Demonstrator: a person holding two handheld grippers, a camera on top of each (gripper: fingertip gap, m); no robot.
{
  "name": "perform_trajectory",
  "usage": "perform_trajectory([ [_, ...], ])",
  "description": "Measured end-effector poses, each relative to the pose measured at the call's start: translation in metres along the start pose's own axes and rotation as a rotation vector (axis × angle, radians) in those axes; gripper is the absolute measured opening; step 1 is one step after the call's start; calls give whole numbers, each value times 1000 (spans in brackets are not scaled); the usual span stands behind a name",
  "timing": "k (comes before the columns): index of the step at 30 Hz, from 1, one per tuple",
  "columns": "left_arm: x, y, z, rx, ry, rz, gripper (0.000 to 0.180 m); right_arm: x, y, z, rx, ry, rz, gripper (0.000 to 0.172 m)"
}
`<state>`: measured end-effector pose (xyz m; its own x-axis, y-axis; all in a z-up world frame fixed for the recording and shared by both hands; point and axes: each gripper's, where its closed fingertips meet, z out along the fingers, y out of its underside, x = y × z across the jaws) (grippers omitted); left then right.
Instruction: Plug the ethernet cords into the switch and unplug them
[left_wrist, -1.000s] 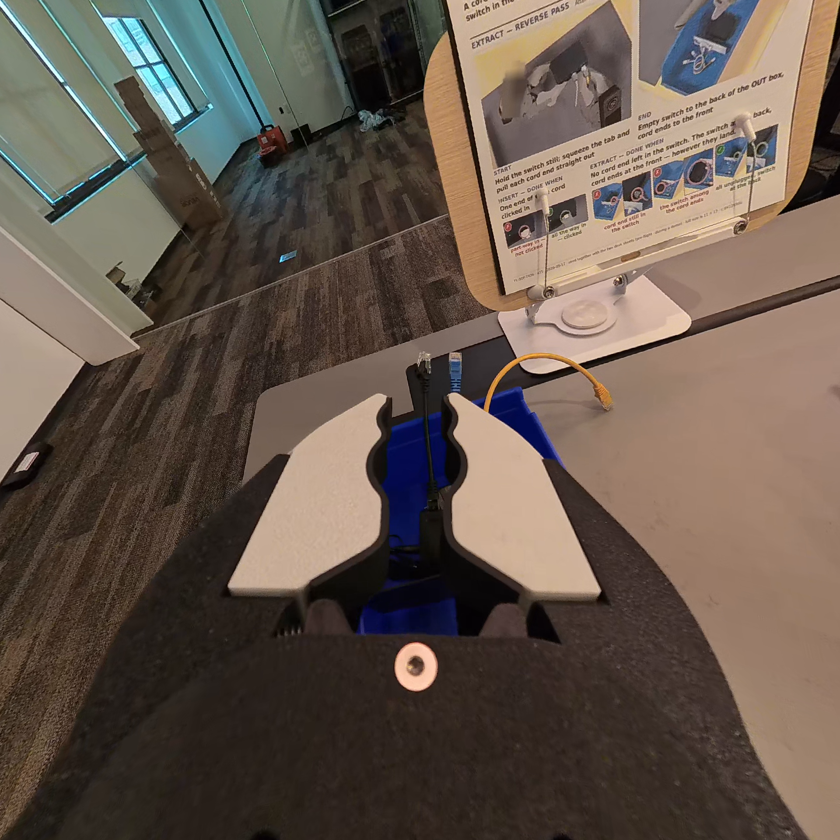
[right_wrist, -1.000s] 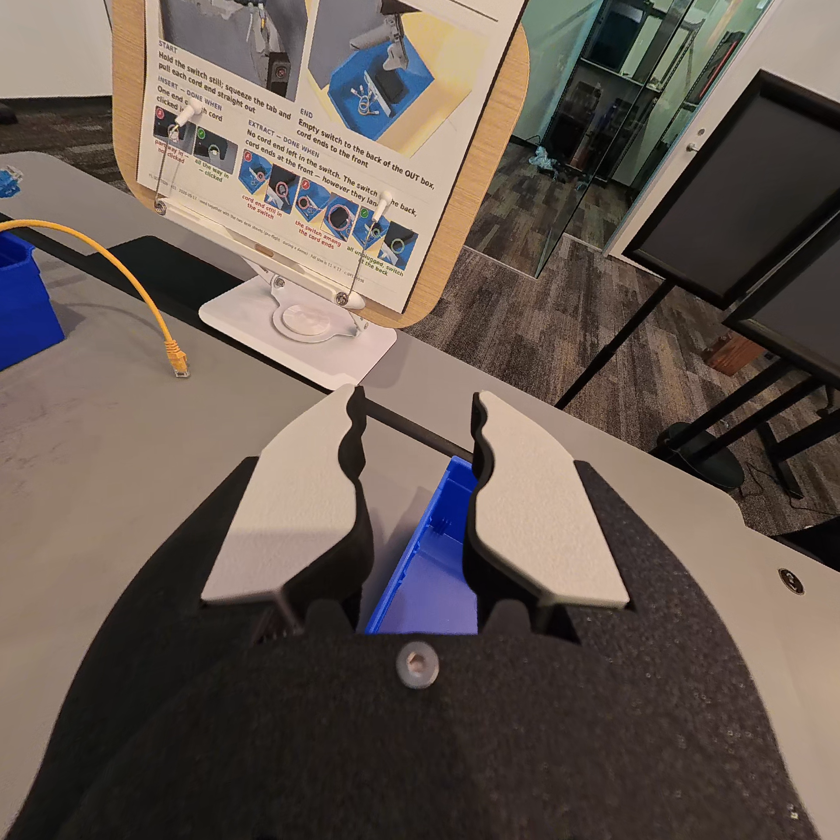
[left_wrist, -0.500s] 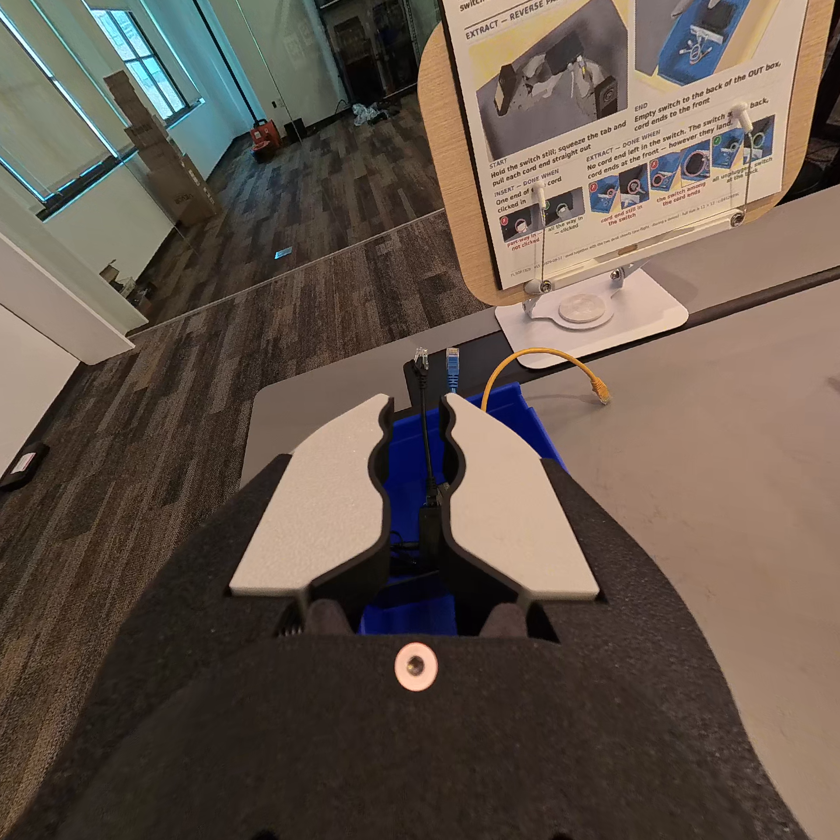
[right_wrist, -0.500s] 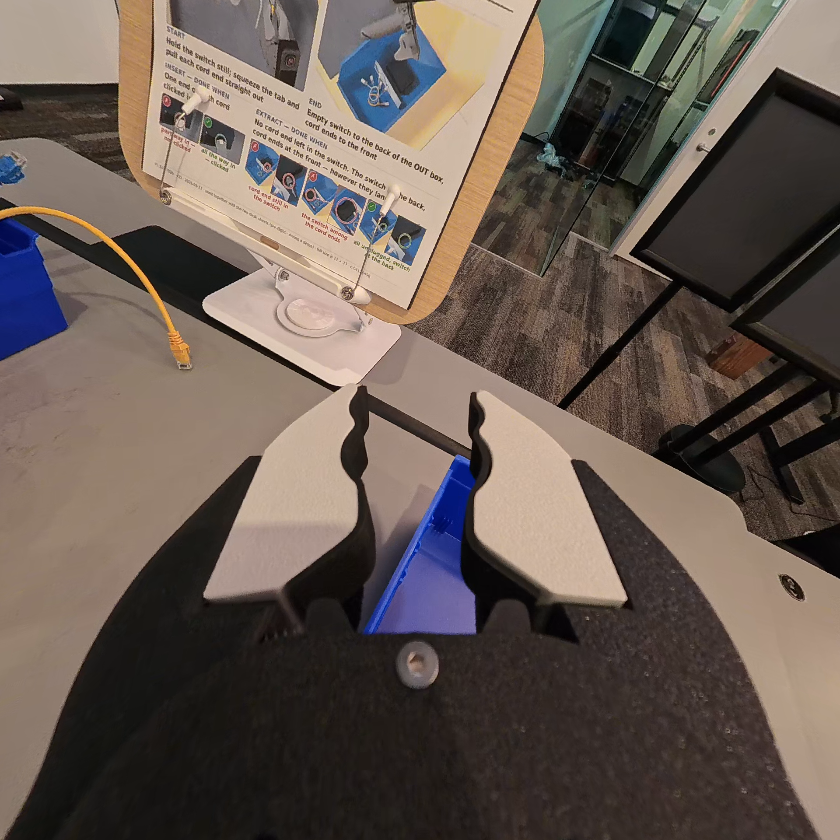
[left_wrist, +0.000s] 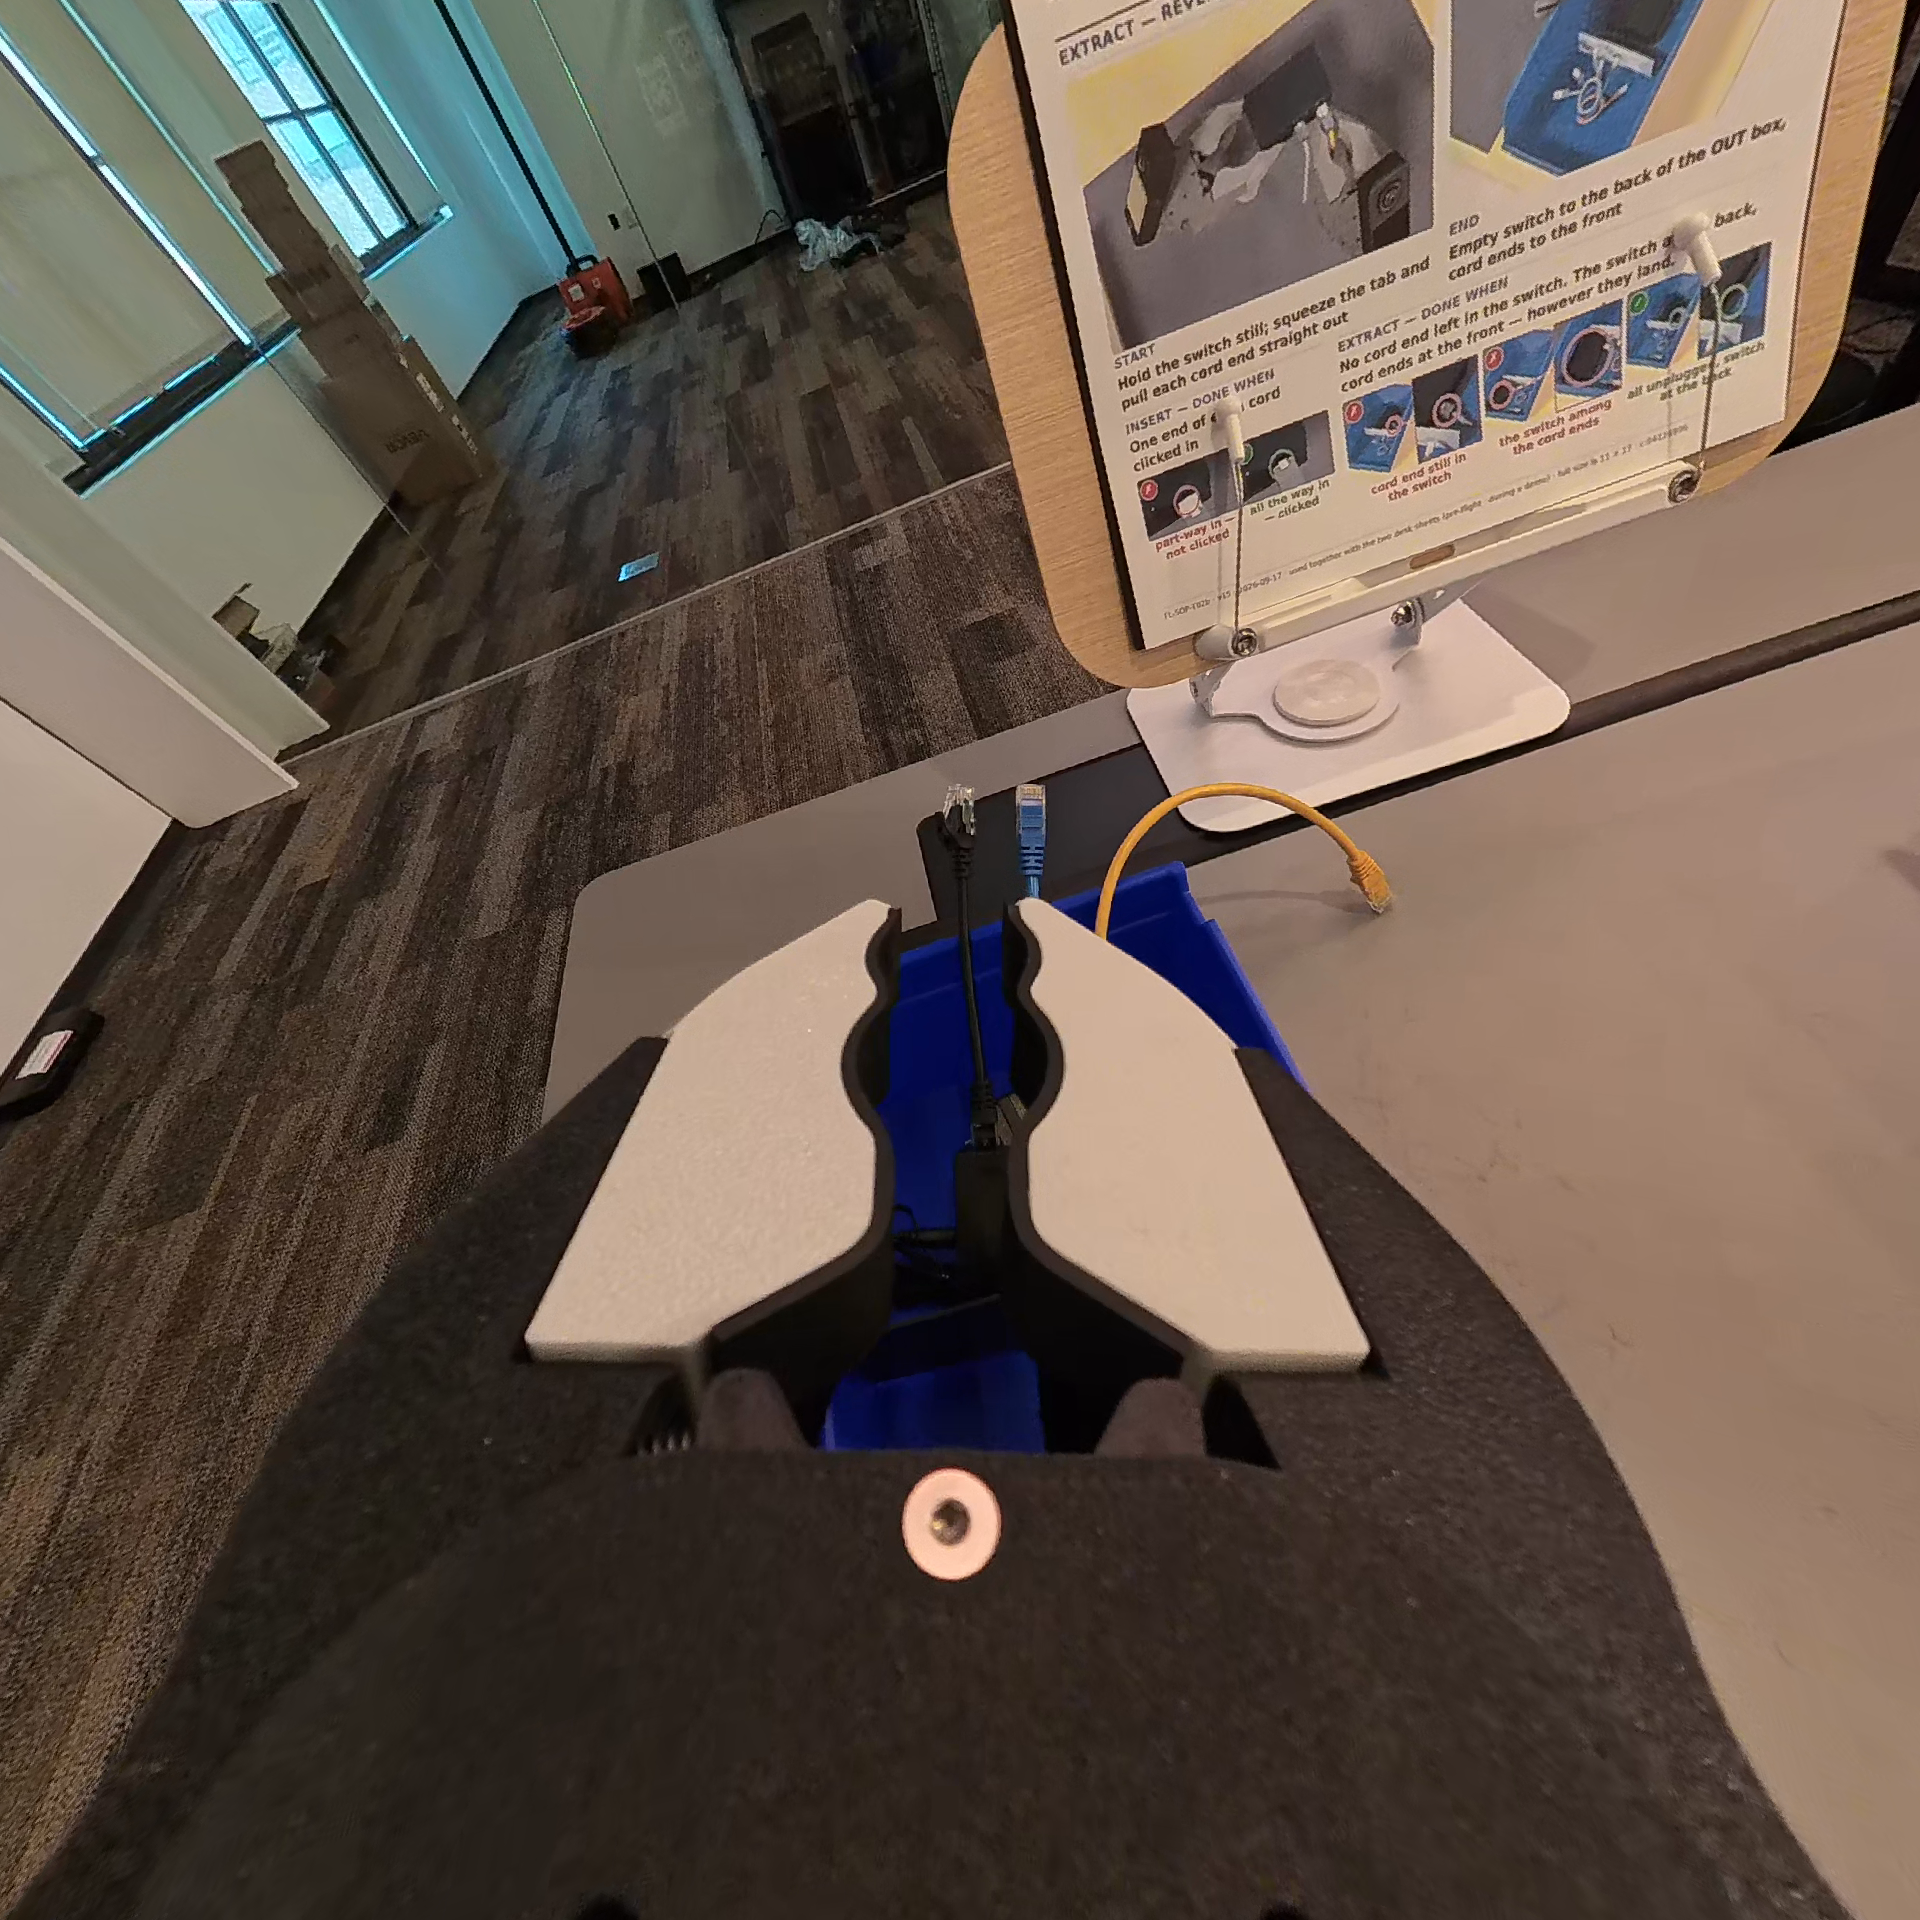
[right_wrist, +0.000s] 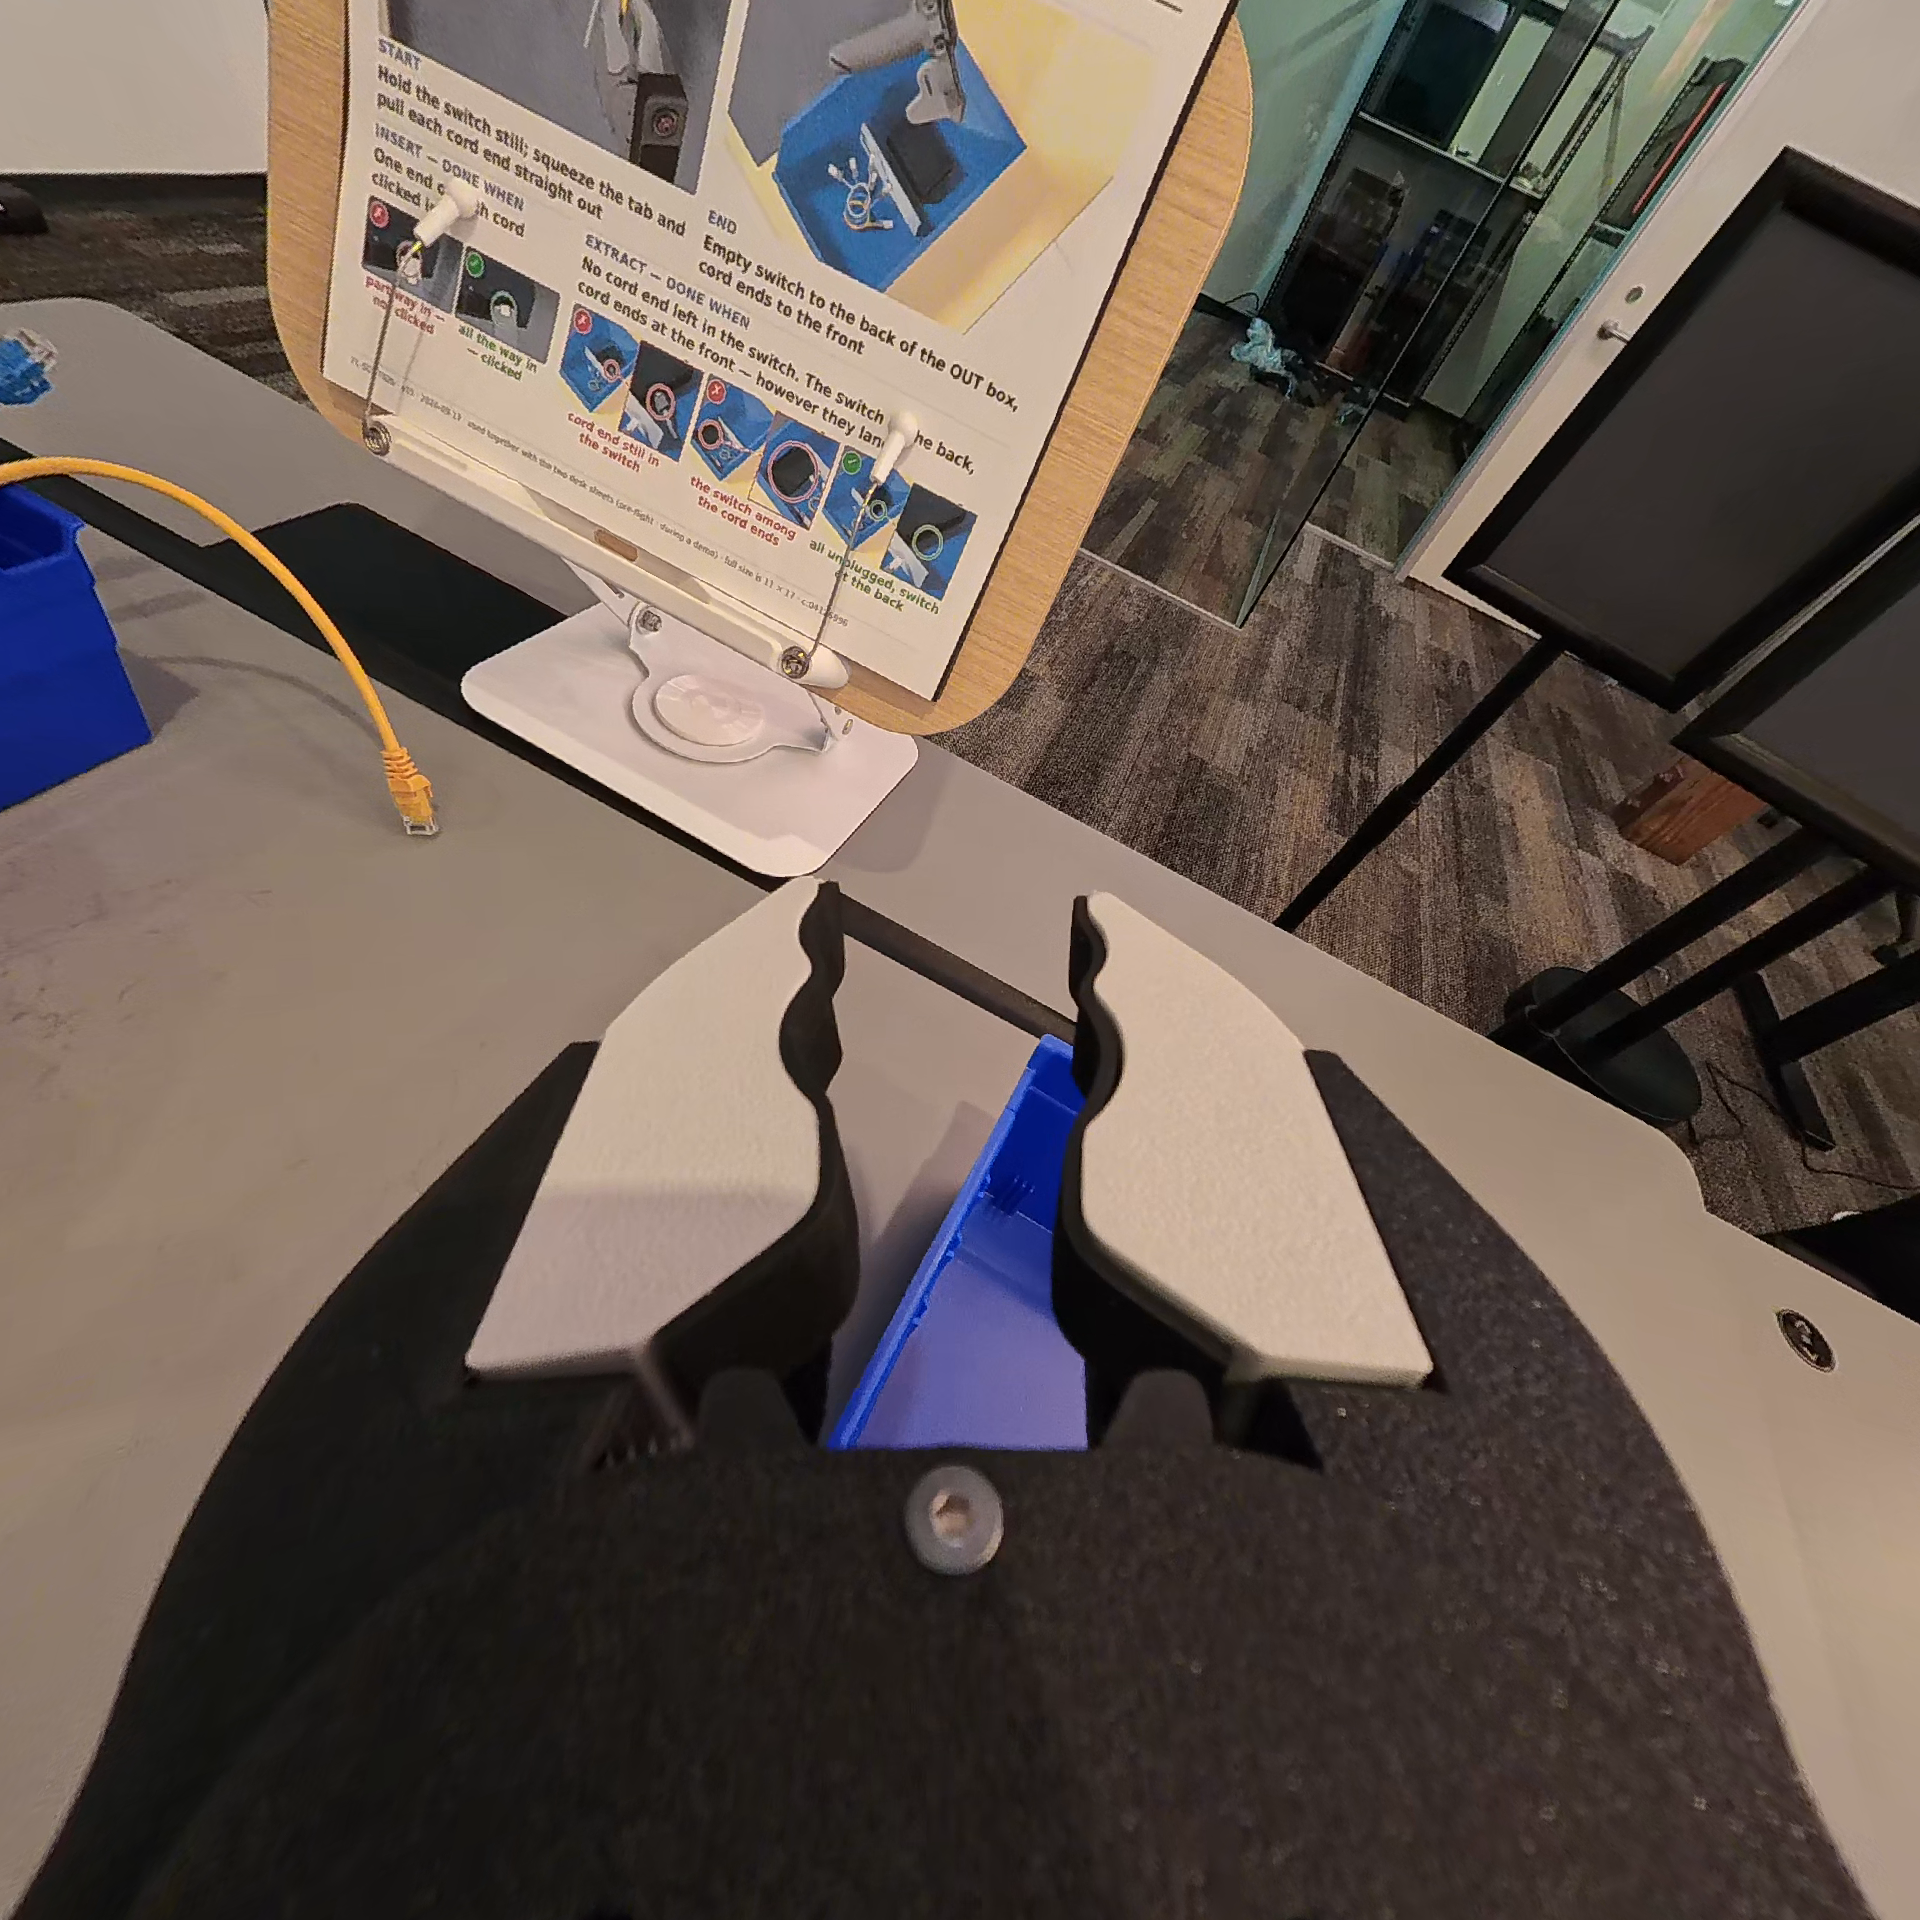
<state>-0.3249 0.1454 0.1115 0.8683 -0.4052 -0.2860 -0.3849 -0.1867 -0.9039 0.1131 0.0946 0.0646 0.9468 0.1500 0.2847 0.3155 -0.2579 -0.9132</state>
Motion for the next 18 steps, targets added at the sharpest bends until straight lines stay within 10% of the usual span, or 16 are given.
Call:
perform_trajectory([
  [18,1,2,1,-11,8,-1,18,1,1,0,-5,3,3,41],
])
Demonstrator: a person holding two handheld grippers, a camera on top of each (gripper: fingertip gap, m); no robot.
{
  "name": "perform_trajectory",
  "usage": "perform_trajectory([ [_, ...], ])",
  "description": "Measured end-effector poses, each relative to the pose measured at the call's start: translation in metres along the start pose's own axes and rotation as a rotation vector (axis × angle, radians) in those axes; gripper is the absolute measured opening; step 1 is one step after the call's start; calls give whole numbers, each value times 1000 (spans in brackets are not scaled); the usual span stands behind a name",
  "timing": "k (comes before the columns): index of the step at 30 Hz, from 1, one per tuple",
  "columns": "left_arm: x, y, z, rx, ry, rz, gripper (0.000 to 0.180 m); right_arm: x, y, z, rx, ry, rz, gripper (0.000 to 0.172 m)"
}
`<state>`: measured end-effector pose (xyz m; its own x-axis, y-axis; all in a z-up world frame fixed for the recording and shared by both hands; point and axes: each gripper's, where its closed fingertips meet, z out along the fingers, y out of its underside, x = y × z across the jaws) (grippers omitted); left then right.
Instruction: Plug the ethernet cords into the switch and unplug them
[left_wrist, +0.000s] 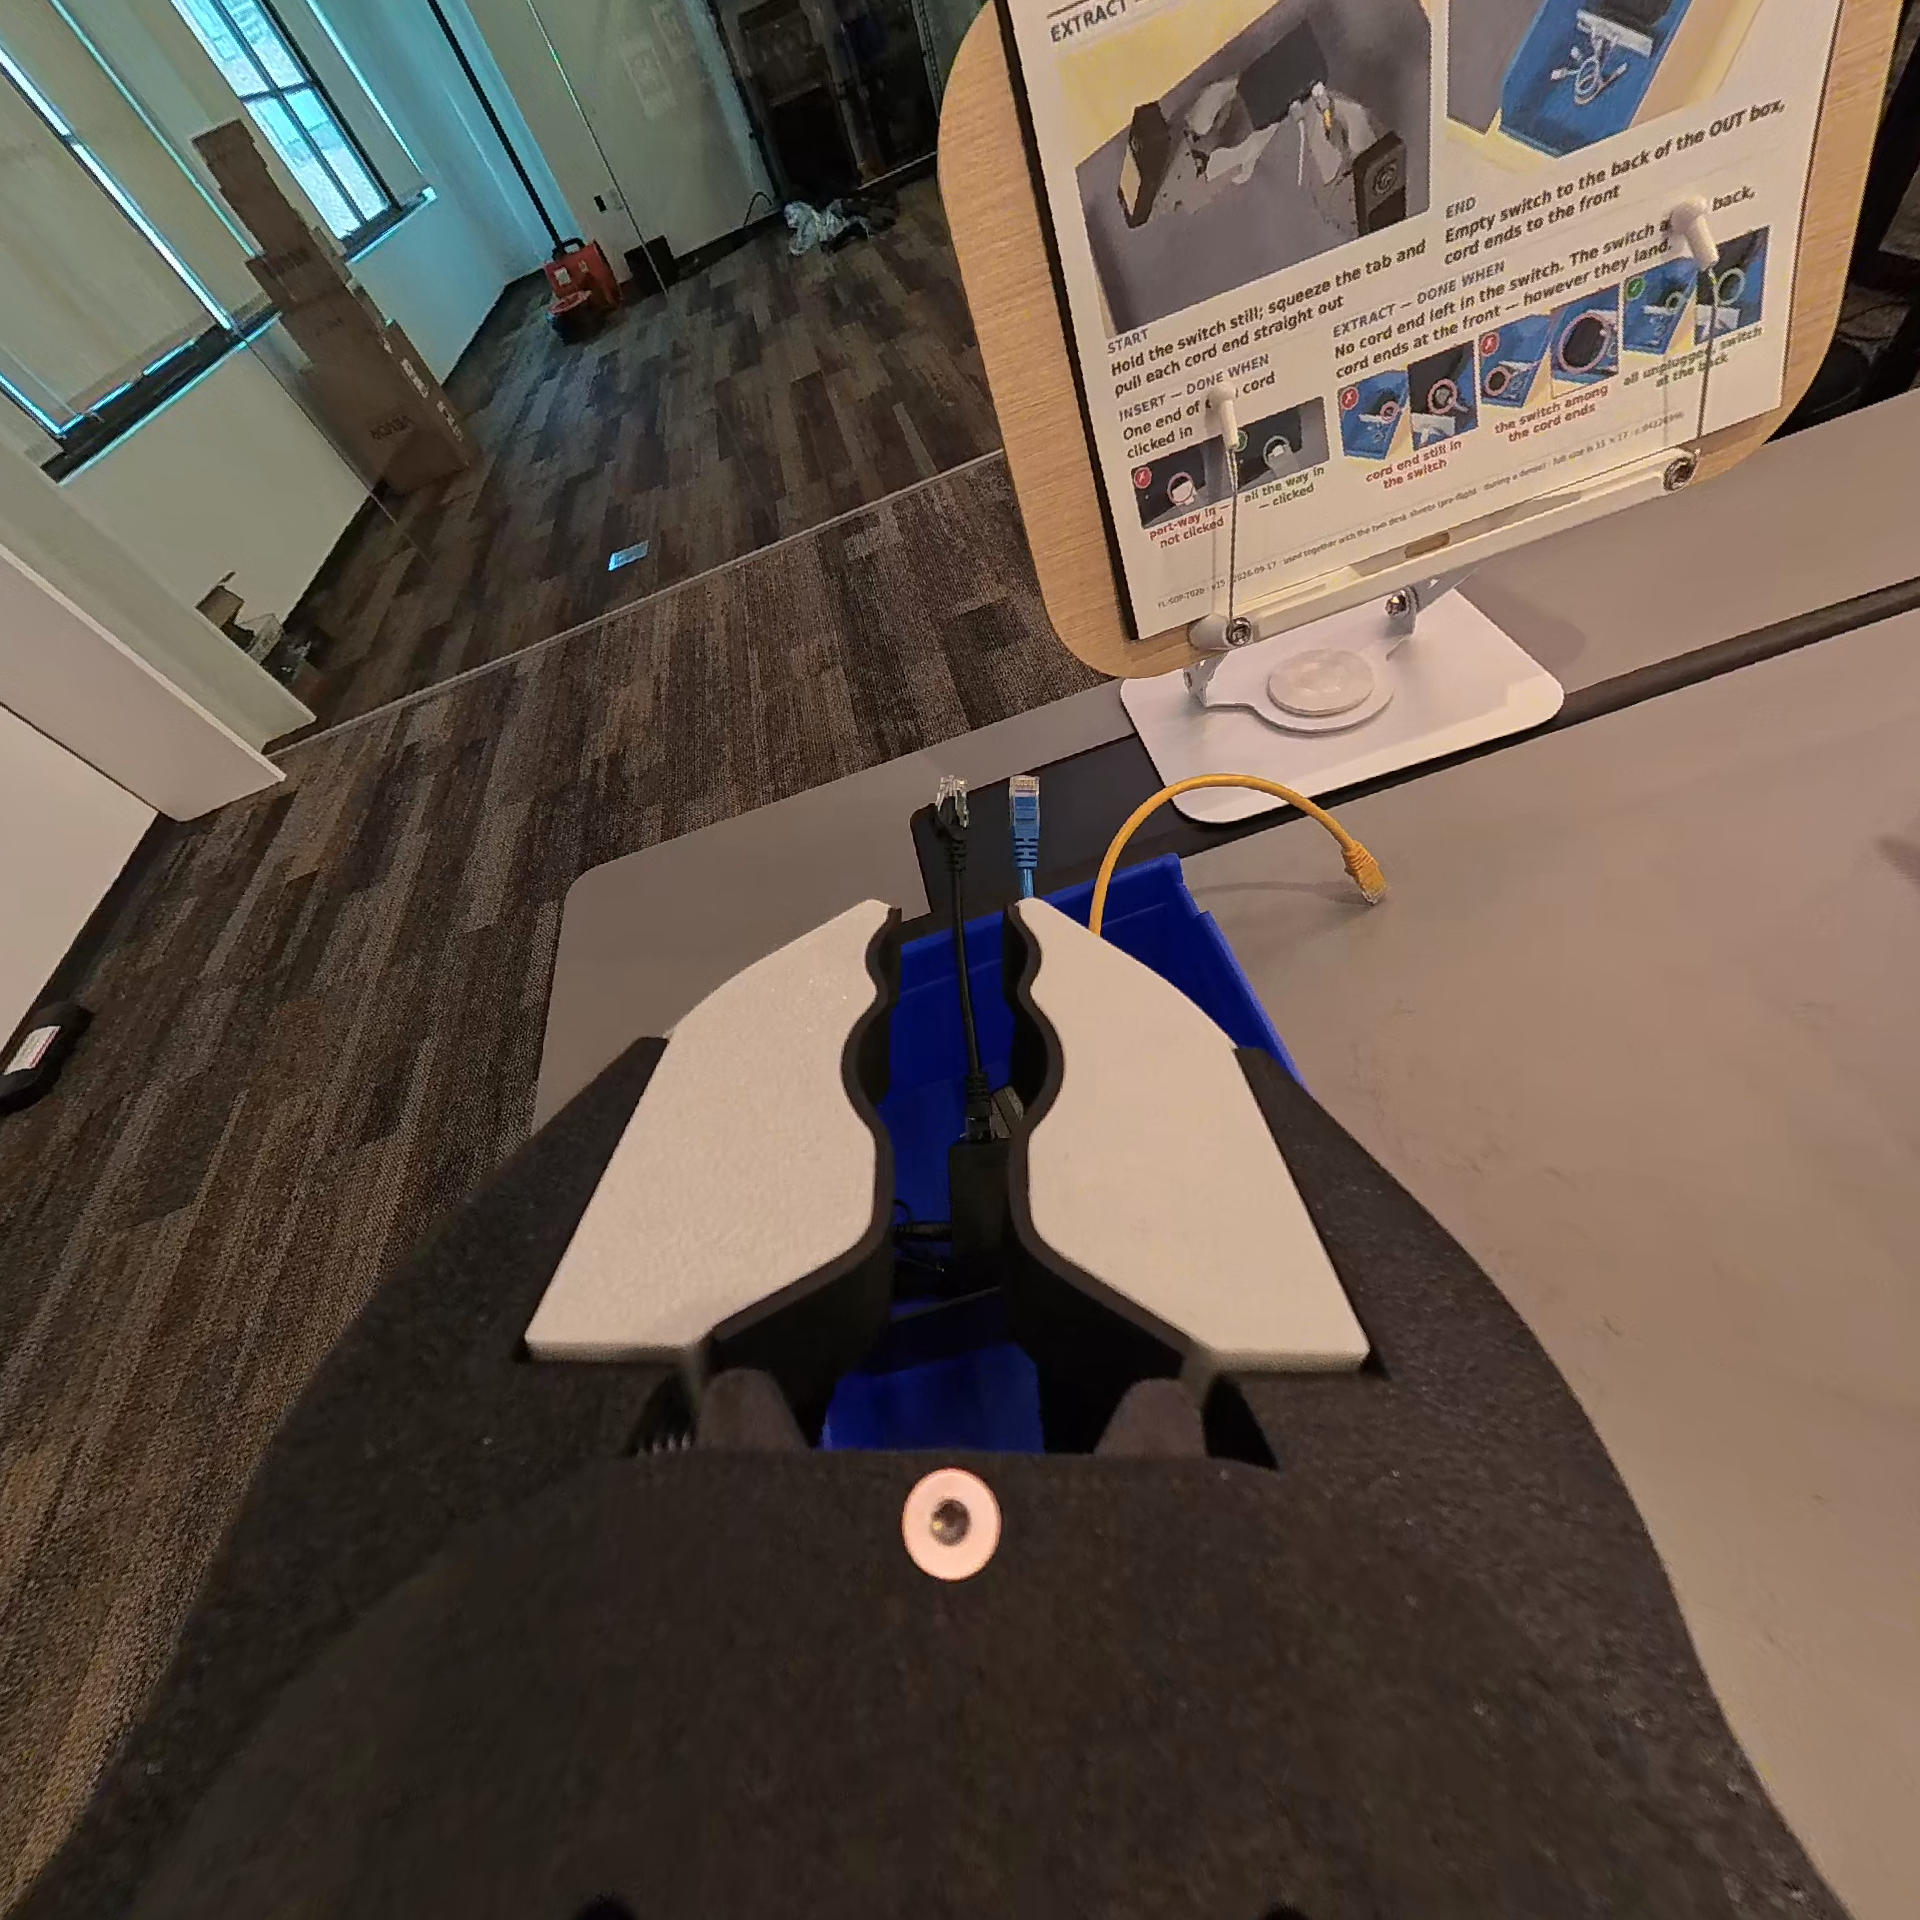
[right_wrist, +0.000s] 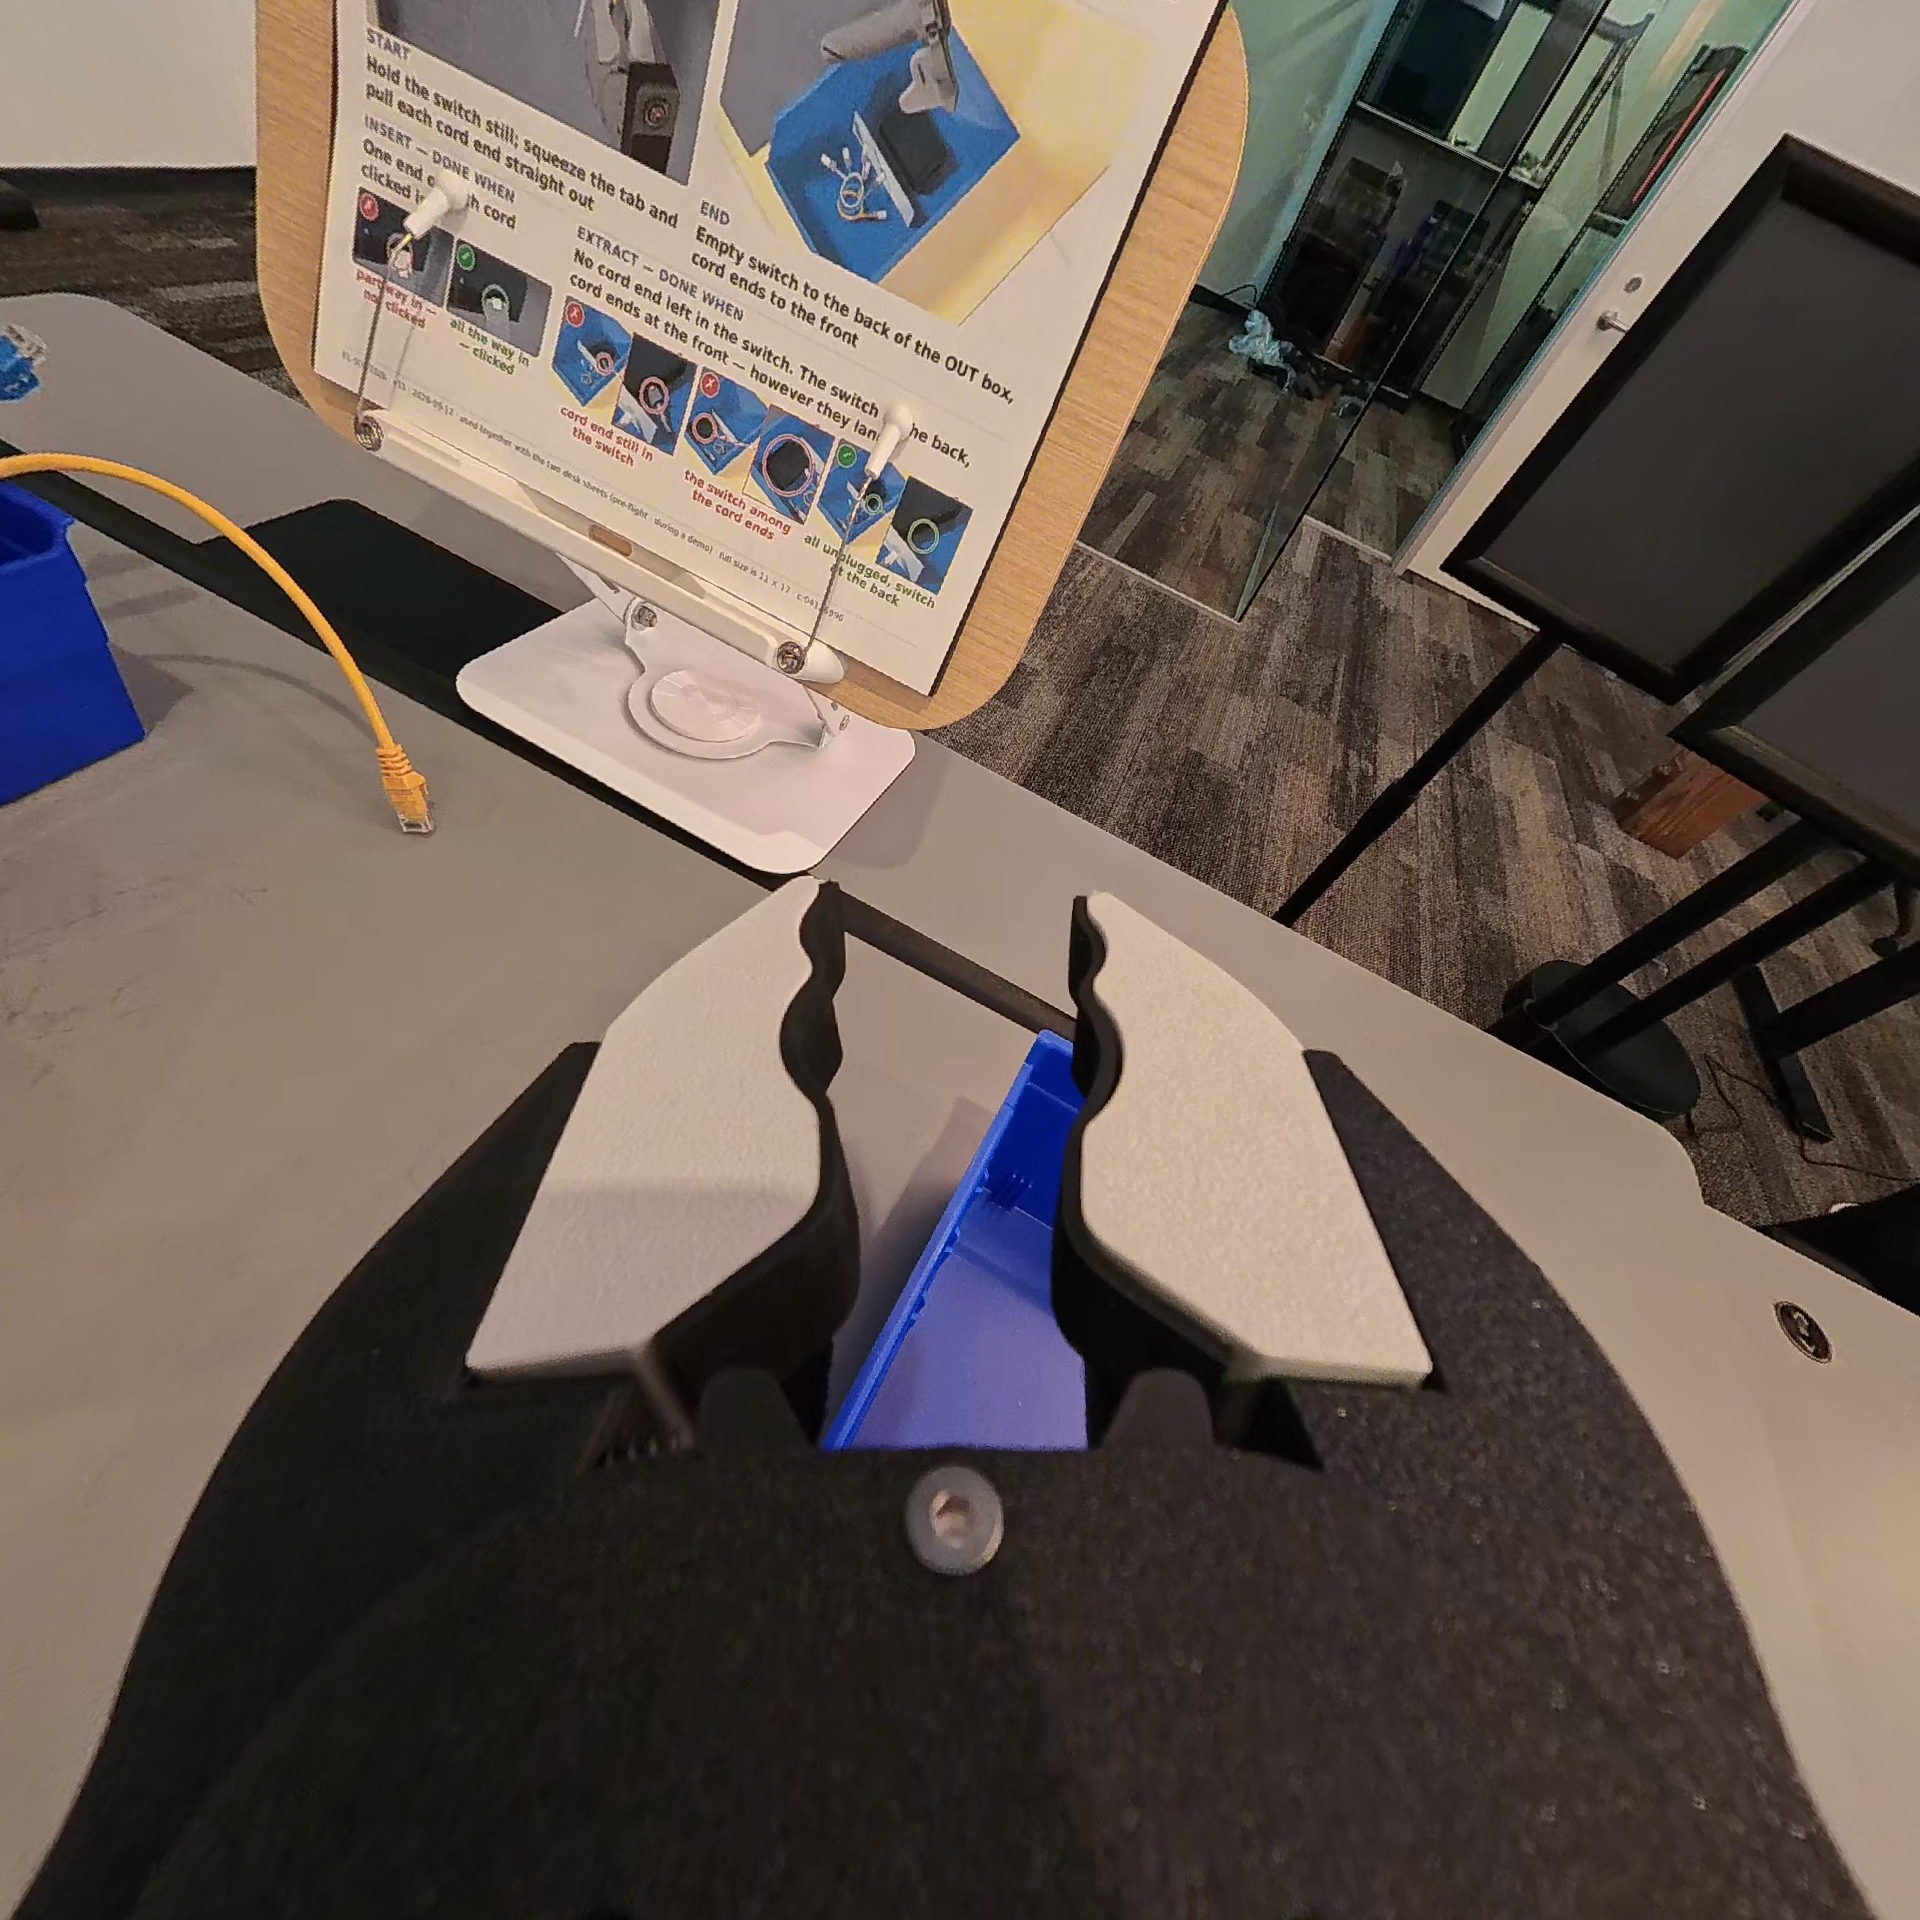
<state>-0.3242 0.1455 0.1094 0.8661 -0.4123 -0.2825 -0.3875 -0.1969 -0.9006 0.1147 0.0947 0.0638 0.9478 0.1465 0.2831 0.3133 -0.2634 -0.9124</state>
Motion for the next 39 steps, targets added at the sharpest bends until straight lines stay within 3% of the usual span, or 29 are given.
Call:
perform_trajectory([
  [14,8,-1,5,-12,3,30,18,0,3,2,-12,-4,-3,41],
  [25,57,-5,32,-51,32,180,16,-3,5,5,-25,-11,-6,41],
  [39,24,5,21,-64,33,69,17,-10,10,10,-50,-19,-27,41],
])
